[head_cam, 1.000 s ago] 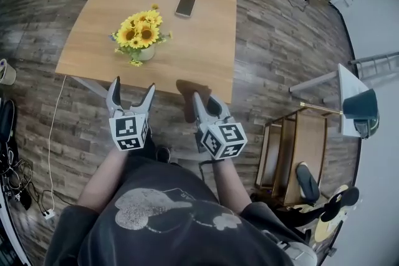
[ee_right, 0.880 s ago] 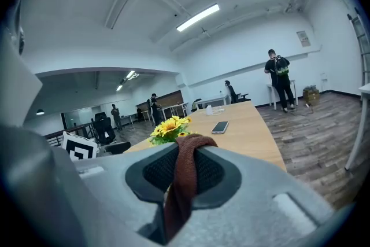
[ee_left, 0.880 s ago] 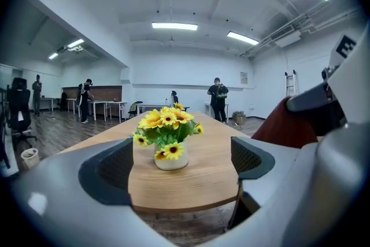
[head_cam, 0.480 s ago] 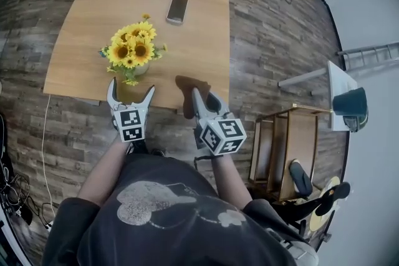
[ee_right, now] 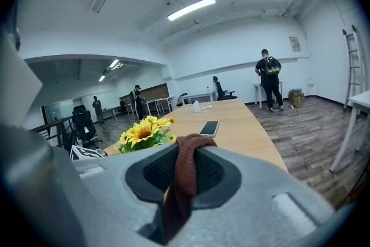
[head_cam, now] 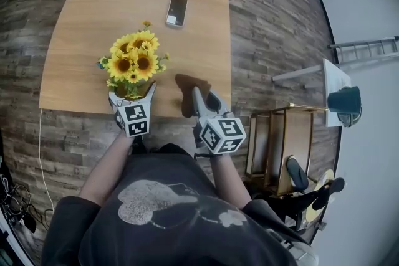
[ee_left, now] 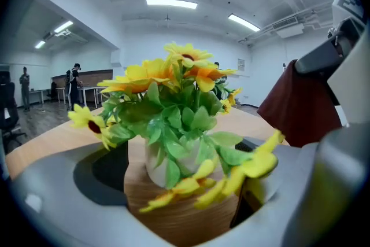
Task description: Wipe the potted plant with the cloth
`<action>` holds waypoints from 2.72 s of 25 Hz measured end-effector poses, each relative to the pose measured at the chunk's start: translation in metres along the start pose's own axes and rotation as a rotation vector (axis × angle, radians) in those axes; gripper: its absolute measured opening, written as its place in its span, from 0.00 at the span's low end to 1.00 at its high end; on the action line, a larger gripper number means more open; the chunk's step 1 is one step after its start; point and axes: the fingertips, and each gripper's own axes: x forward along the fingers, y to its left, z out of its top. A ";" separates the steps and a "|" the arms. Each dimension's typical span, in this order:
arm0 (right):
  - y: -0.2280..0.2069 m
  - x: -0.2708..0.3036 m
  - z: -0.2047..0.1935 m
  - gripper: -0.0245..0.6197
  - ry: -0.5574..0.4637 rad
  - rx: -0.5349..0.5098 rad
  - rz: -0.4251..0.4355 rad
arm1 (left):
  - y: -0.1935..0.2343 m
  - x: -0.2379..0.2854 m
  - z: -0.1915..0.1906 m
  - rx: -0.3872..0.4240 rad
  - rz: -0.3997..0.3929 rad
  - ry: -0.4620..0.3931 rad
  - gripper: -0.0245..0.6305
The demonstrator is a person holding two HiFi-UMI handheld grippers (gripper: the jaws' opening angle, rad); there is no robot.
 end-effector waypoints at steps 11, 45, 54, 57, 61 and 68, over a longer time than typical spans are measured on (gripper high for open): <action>-0.006 0.032 0.004 0.11 0.026 0.001 0.029 | 0.009 0.027 -0.003 0.011 0.053 0.031 0.86; 0.044 0.186 -0.029 0.11 0.206 0.213 0.673 | -0.002 -0.017 -0.018 0.131 -0.249 0.029 0.79; 0.075 0.174 -0.063 0.11 0.286 0.192 0.741 | -0.001 -0.014 -0.015 0.126 -0.247 0.032 0.79; 0.076 0.165 -0.068 0.11 0.286 0.188 0.733 | -0.001 -0.016 -0.017 0.130 -0.252 0.032 0.79; 0.075 0.149 -0.075 0.11 0.285 0.180 0.717 | -0.004 -0.017 -0.018 0.152 -0.296 0.036 0.79; 0.085 0.115 -0.089 0.11 0.300 0.168 0.755 | -0.006 -0.019 -0.018 0.190 -0.386 0.037 0.80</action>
